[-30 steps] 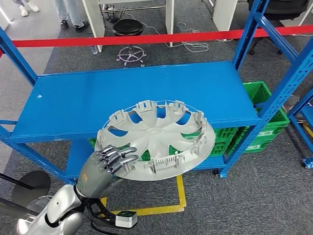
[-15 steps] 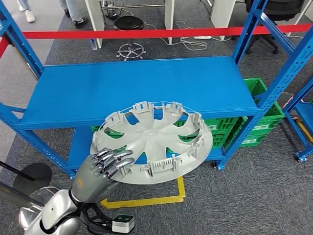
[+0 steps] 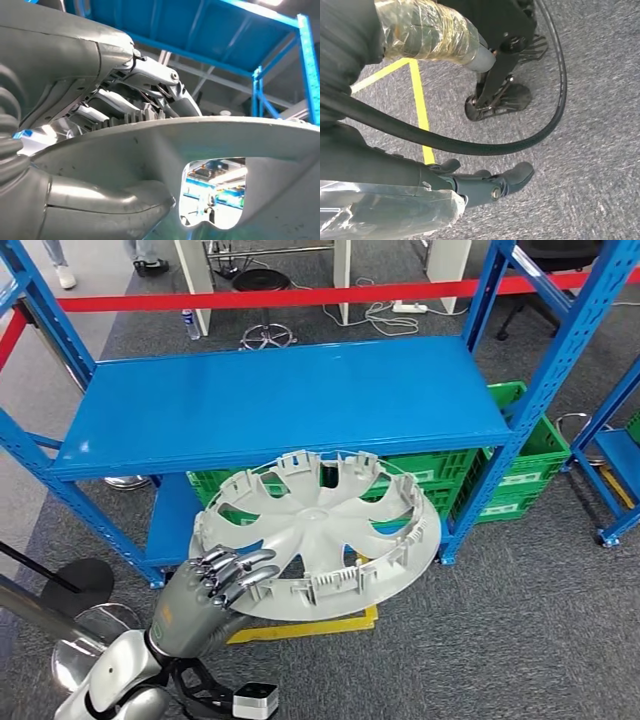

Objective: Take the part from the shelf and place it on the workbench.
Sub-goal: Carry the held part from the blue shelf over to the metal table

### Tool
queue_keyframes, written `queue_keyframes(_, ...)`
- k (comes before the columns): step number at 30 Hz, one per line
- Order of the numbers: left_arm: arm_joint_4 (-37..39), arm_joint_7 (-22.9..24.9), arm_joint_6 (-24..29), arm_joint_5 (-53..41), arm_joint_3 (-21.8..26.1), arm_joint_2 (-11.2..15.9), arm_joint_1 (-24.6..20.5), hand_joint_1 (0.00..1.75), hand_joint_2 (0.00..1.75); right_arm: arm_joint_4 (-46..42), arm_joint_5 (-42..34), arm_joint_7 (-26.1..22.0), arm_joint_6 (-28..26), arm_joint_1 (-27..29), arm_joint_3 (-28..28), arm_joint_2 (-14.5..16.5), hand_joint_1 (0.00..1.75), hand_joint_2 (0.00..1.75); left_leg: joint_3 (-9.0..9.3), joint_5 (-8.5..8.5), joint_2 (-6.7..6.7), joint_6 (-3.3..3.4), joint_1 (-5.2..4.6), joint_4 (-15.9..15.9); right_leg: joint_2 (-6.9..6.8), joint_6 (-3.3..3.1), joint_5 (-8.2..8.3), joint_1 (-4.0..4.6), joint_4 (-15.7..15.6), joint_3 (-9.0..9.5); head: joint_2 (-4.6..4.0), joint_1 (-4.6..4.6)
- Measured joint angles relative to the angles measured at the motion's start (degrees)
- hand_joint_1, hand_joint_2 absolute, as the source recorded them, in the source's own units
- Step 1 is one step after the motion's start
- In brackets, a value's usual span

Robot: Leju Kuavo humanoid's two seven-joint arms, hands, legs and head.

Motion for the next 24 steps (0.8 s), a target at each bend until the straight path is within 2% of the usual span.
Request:
queue_keyframes(2, 0.0, 0.3, 0.0, -0.3, 0.0, 0.0, 0.2, 1.75, 1.75, -0.1, 0.1, -0.4, 0.3, 0.0, 0.0, 0.0, 0.00, 1.75, -1.30, -6.05, -0.12, -0.64, 0.35, 5.9, -0.11, -0.61, 1.28, -0.06, 0.1, -1.16, 0.00, -0.16)
queue_keyframes(3, 0.0, 0.4, 0.0, -0.4, 0.0, 0.0, 0.3, 1.75, 1.75, -0.1, 0.2, -0.4, 0.2, 0.0, 0.0, 0.0, 0.00, 1.75, -1.81, -8.29, -0.13, -0.88, 0.54, 9.6, -0.11, -0.65, 1.95, -0.05, 0.2, -1.88, 0.00, -0.21)
queue_keyframes(4, 0.0, 0.5, 0.1, -0.5, 0.1, 0.0, 0.4, 1.75, 1.75, -0.1, 0.4, -0.3, 0.0, 0.0, 0.0, 0.0, 0.00, 1.75, -1.92, -9.20, -0.13, -1.06, 0.69, 12.4, -0.10, -0.61, 2.59, -0.04, 0.3, -2.77, 0.00, -0.22)
queue_keyframes(5, 0.0, 0.7, 0.1, -0.6, 0.1, 0.0, 0.4, 1.75, 1.75, -0.1, 0.6, -0.1, -0.3, 0.0, 0.0, 0.0, 0.00, 1.75, -1.37, -8.73, -0.14, -1.18, 0.82, 13.8, -0.10, -0.55, 3.17, -0.04, 0.6, -3.75, 0.00, -0.22)
queue_keyframes(6, 0.0, 0.8, 0.2, -0.7, 0.1, 0.0, 0.5, 1.75, 1.75, -0.1, 0.8, 0.1, -0.7, 0.0, 0.1, 0.0, 0.00, 1.75, 0.01, -7.25, -0.14, -1.22, 0.94, 13.1, -0.10, -0.45, 3.65, -0.05, 0.9, -4.71, 0.00, -0.23)
queue_keyframes(7, 0.0, 1.0, 0.3, -0.9, 0.2, 0.0, 0.5, 1.75, 1.75, -0.1, 1.1, 0.2, -1.2, 0.0, 0.1, 0.0, 0.00, 1.75, 2.20, -5.53, -0.15, -1.17, 1.03, 10.5, -0.08, -0.32, 4.08, -0.06, 1.3, -5.59, 0.00, -0.23)
queue_keyframes(8, 0.0, 1.2, 0.4, -1.1, 0.2, 0.0, 0.5, 1.75, 1.75, -0.2, 1.5, 0.2, -1.9, -0.1, 0.2, 0.0, 0.00, 1.75, 5.00, -4.46, -0.21, -1.02, 1.07, 6.7, -0.05, -0.14, 4.48, -0.03, 1.6, -6.35, 0.00, -0.24)
queue_keyframes(9, 0.0, 1.4, 0.5, -1.2, 0.3, 0.0, 0.5, 1.75, 1.75, -0.2, 2.0, 0.1, -2.7, -0.1, 0.3, 0.0, 0.00, 1.75, 7.79, -4.24, -0.30, -0.76, 1.04, 2.4, 0.01, 0.12, 4.90, 0.03, 1.9, -6.94, 0.00, -0.22)
queue_keyframes(10, 0.0, 1.6, 0.6, -1.4, 0.4, 0.1, 0.5, 1.75, 1.75, -0.2, 2.5, 0.0, -3.4, -0.1, 0.5, 0.0, 0.00, 1.75, 9.85, -4.57, -0.39, -0.48, 0.96, -1.0, 0.05, 0.45, 5.38, 0.09, 2.0, -7.38, 0.00, -0.20)
queue_keyframes(11, 0.0, 1.7, 0.8, -1.5, 0.5, 0.1, 0.6, 1.75, 1.75, -0.2, 2.9, 0.0, -4.0, -0.1, 0.6, 0.1, 0.00, 1.75, 10.97, -5.09, -0.47, -0.17, 0.83, -3.2, 0.06, 0.85, 5.92, 0.11, 2.1, -7.74, 0.00, -0.18)
queue_keyframes(13, -0.1, 1.8, 1.0, -1.7, 0.6, 0.2, 0.8, 1.75, 1.75, -0.2, 3.4, -0.1, -4.6, 0.0, 1.0, 0.1, 0.00, 1.75, 10.73, -4.85, -0.42, 0.59, 0.74, -4.2, 0.08, 1.70, 6.82, 0.00, 2.0, -8.27, 0.00, -0.16)
queue_keyframes(14, -0.1, 1.8, 1.1, -1.7, 0.7, 0.2, 0.9, 1.75, 1.75, -0.2, 3.6, -0.1, -4.7, 0.0, 1.0, 0.1, 0.00, 1.75, 10.23, -4.30, -0.30, 1.08, 0.77, -4.2, 0.08, 2.00, 6.30, -0.08, 2.2, -8.67, 0.00, -0.14)
queue_keyframes(15, -0.1, 1.8, 1.2, -1.7, 0.8, 0.2, 0.9, 1.75, 1.75, -0.2, 3.7, -0.1, -4.8, 0.0, 1.1, 0.1, 0.00, 1.75, 9.65, -3.66, -0.18, 1.61, 0.82, -4.3, 0.08, 2.20, 4.63, -0.12, 3.4, -9.26, 0.00, -0.07)
queue_keyframes(16, -0.1, 1.8, 1.2, -1.7, 0.8, 0.3, 1.0, 1.75, 1.75, -0.2, 3.8, -0.1, -4.9, 0.1, 1.1, 0.1, 0.00, 1.75, 8.96, -2.99, -0.07, 2.05, 0.86, -4.4, 0.08, 2.29, 2.01, -0.16, 5.7, -10.09, 0.00, 0.00)
queue_keyframes(18, -0.1, 1.8, 1.2, -1.7, 0.9, 0.3, 1.1, 1.75, 1.75, -0.2, 3.9, -0.1, -4.9, 0.0, 1.3, 0.1, 0.00, 1.75, 7.29, -1.71, 0.00, 2.53, 0.58, -4.2, 0.07, 2.39, -3.58, -0.14, 13.1, -11.97, 0.00, 0.09)
queue_keyframes(19, -0.1, 1.8, 1.2, -1.7, 0.9, 0.3, 1.1, 1.75, 1.75, -0.2, 3.9, -0.1, -4.9, 0.0, 1.4, 0.1, 0.00, 1.75, 6.41, -1.07, 0.02, 2.60, 0.41, -4.1, 0.07, 2.42, -4.78, -0.14, 16.5, -12.47, 0.00, 0.09)
queue_keyframes(20, -0.1, 1.8, 1.2, -1.7, 0.9, 0.3, 1.2, 1.75, 1.75, -0.2, 3.9, -0.1, -4.9, 0.0, 1.5, 0.2, 0.00, 1.75, 5.50, -0.45, 0.04, 2.63, 0.23, -4.0, 0.07, 2.40, -4.58, -0.13, 18.6, -12.32, 0.00, 0.08)
queue_keyframes(21, -0.1, 1.8, 1.2, -1.7, 0.8, 0.3, 1.2, 1.75, 1.75, -0.2, 3.9, -0.1, -4.9, 0.0, 1.6, 0.2, 0.00, 1.75, 4.61, 0.14, 0.05, 2.61, 0.08, -3.9, 0.07, 2.26, -3.16, -0.09, 18.6, -11.19, 0.00, 0.07)
queue_keyframes(22, -0.1, 1.8, 1.2, -1.7, 0.8, 0.3, 1.3, 1.75, 1.75, -0.2, 3.9, -0.1, -5.0, 0.0, 1.6, 0.2, 0.00, 1.75, 3.77, 0.70, 0.06, 2.53, -0.03, -3.7, 0.07, 2.03, -1.33, -0.02, 16.5, -9.03, 0.00, 0.07)
queue_keyframes(23, -0.1, 1.8, 1.2, -1.7, 0.8, 0.3, 1.3, 1.75, 1.75, -0.3, 3.9, -0.1, -5.0, -0.1, 1.6, 0.2, 0.00, 1.75, 3.03, 1.20, 0.05, 2.39, -0.09, -3.5, 0.07, 1.74, -0.02, 0.10, 12.8, -6.03, 0.00, 0.07)
queue_keyframes(24, -0.1, 1.8, 1.2, -1.7, 0.9, 0.3, 1.3, 1.75, 1.75, -0.3, 3.9, -0.1, -5.0, -0.2, 1.7, 0.2, 0.00, 1.75, 2.38, 1.62, 0.05, 2.18, -0.18, -3.2, 0.07, 1.48, 0.37, 0.27, 8.1, -2.63, 0.00, 0.06)
